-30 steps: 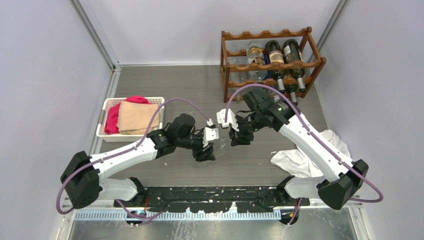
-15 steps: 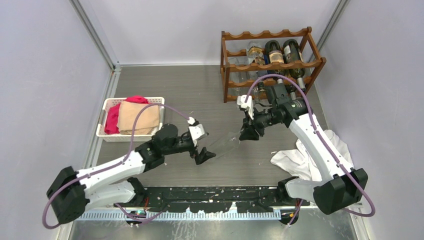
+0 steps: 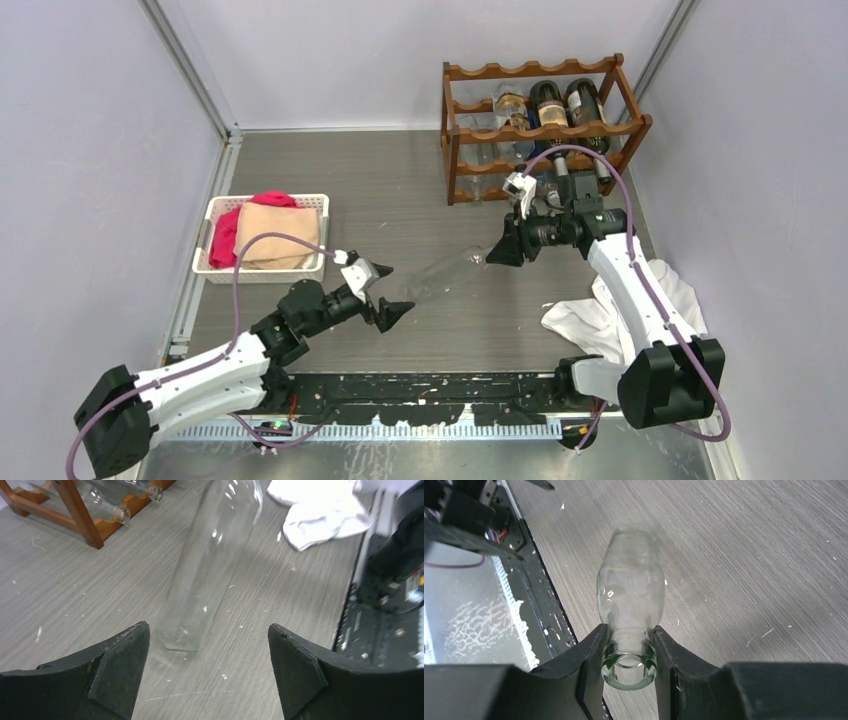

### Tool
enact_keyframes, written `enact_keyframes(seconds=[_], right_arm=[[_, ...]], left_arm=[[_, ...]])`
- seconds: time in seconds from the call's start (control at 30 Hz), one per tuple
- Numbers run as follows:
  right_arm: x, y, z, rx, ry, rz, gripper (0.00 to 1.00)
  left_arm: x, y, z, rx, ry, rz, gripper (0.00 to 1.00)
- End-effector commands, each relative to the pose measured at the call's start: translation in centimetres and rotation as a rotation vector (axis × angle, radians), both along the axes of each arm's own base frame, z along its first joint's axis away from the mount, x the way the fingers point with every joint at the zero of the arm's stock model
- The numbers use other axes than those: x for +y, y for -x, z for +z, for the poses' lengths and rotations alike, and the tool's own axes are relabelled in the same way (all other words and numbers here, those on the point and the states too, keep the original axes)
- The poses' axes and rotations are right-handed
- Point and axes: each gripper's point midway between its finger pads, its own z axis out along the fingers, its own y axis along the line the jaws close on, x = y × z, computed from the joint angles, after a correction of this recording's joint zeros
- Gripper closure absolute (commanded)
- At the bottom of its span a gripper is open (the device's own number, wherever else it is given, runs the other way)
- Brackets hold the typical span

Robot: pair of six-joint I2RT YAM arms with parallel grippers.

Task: Put the wine bottle on the wine rack
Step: Pick up the wine bottle from the center of the board.

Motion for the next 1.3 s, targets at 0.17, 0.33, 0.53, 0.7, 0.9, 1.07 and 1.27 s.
enact_keyframes(seconds=[0.17, 0.33, 0.53, 0.7, 0.9, 1.07, 1.27], right_arm=[[1.2, -2.0, 1.0, 0.04, -0.147, -0.031, 0.99], [1.1, -2.2, 0.5, 0.056, -0.145, -0.041, 0.99], [1.0, -2.4, 0.1, 0.069, -0.143, -0.044, 0.99], [1.0, -2.5, -0.1, 0.074, -0.139, -0.048, 0.99], [0.9, -2.7, -0.5, 0.094, -0.138, -0.056, 0.99], [0.9, -2.8, -0.7, 0.103, -0.138, -0.055, 0.99], [0.8, -2.9, -1.3, 0.12, -0.126, -0.054, 0.97]], left_arm=[[-2.6, -3.9, -0.3, -0.529, -0.291, -0.017, 0.1], [-4.7, -6.4, -0.7, -0.591, -0.311, 0.017, 0.08], [-6.1, -8.5, -2.9, -0.578, -0.289, 0.059, 0.07], [-6.6, -8.5, -5.5, -0.52, -0.242, 0.028, 0.1], [-5.5, -8.1, -9.2, -0.448, -0.259, 0.019, 0.17], [-5.4, -8.6, -10.5, -0.421, -0.285, 0.037, 0.25], [-5.7, -8.9, -10.4, -0.421, -0.279, 0.033, 0.94]])
